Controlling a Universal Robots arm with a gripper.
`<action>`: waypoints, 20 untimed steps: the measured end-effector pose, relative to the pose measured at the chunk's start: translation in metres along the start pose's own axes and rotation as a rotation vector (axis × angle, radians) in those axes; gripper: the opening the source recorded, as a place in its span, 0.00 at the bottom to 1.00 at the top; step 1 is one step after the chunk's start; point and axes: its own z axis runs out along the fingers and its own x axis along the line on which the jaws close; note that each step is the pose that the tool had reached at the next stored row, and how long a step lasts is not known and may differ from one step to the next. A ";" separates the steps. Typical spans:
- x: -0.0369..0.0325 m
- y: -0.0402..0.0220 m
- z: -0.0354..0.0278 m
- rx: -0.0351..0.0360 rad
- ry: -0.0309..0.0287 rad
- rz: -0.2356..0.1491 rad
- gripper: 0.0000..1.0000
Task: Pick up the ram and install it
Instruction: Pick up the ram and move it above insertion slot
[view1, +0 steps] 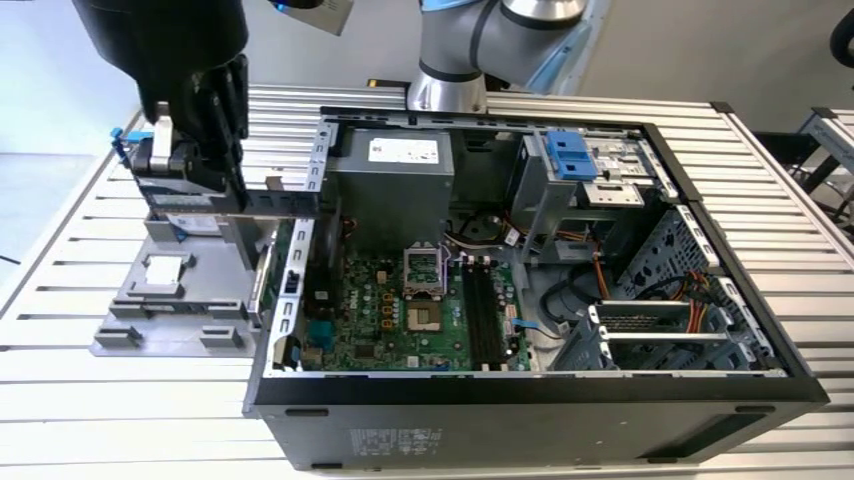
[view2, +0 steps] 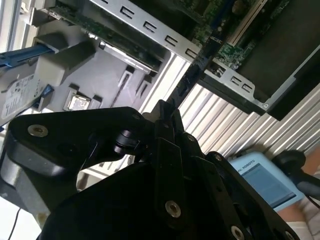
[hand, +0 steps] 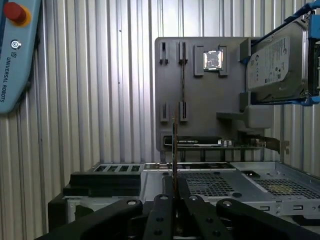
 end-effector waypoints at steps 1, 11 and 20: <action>-0.0001 -0.0032 -0.0001 -0.0001 0.0000 0.000 0.00; -0.0011 -0.0315 -0.0007 -0.0007 0.0000 0.000 0.00; -0.0018 -0.0528 -0.0011 -0.0008 0.0000 0.000 0.00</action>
